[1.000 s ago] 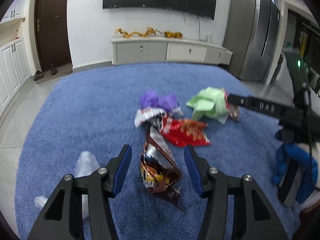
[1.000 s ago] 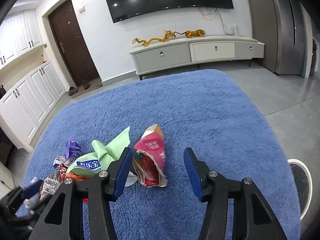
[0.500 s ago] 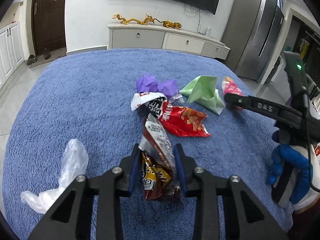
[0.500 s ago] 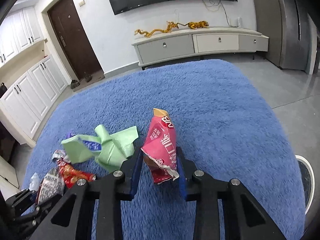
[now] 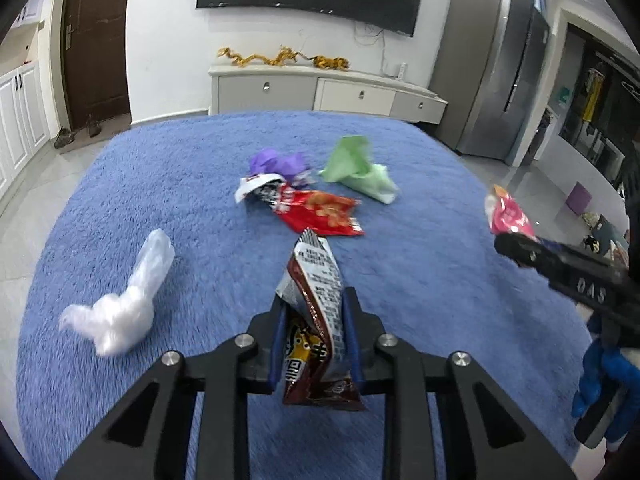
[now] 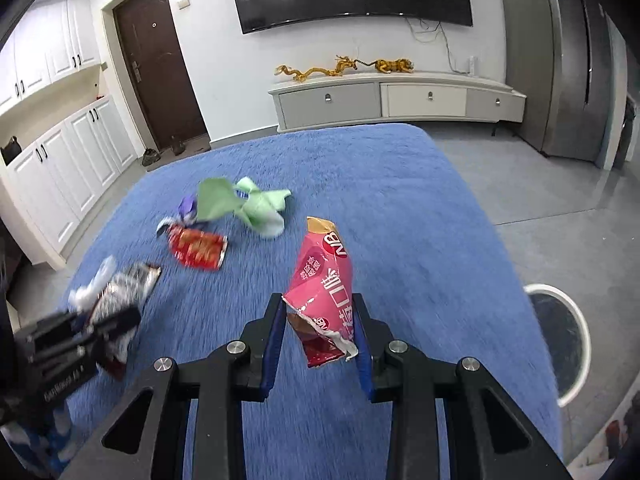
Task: Collect trash
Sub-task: 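Carry both wrappers over the trash bin and open both tools to drop them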
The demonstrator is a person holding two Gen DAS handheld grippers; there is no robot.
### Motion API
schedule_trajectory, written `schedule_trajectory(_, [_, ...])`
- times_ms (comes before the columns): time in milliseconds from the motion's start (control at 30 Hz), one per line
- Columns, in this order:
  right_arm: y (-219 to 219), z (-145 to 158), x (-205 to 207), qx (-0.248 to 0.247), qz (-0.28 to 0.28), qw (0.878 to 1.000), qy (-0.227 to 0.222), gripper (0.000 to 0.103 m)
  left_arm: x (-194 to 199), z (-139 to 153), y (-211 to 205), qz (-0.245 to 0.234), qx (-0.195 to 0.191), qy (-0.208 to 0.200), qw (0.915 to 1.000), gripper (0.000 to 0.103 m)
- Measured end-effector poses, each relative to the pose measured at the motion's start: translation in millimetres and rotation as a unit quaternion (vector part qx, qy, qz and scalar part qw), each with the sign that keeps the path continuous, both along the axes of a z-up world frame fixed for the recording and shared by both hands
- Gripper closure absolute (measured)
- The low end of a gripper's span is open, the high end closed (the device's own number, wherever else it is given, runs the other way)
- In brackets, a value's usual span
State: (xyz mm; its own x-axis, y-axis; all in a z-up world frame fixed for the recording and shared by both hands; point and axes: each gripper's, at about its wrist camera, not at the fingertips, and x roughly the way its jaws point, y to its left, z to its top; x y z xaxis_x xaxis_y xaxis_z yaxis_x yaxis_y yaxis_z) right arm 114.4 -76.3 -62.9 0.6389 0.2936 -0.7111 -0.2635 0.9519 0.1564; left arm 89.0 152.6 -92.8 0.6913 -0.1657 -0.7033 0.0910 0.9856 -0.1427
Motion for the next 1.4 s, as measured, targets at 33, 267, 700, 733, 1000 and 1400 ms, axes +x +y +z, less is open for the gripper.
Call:
schedule_trajectory(33, [-5, 3, -11, 0.002, -0.004, 1.0, -0.003, 0.073, -4, 4, -4, -0.002, 0.003, -0.005, 1.0, 0.079])
schedule_trajectory(267, [-17, 30, -59, -0.014, -0.011, 0.999, -0.042, 0.073, -44, 44, -37, -0.019, 0.039, -0.066, 0.9969, 0.079])
schedule_trajectory(700, [-43, 63, -111, -0.002, -0.035, 0.994, -0.106, 0.073, -88, 93, -84, -0.04, 0.086, -0.137, 0.986, 0.079])
schedule_trajectory(733, [-44, 65, -113, -0.001, -0.035, 0.993, -0.109, 0.073, -90, 94, -87, -0.042, 0.088, -0.14, 0.9854, 0.079])
schedule_trajectory(1000, [-57, 64, -113, 0.007, -0.045, 0.992, -0.115, 0.073, -88, 98, -109, -0.063, 0.112, -0.148, 0.9806, 0.079])
schedule_trajectory(1400, [-84, 52, -98, 0.019, -0.068, 0.993, -0.096, 0.073, -65, 92, -137, -0.089, 0.133, -0.142, 0.9768, 0.079])
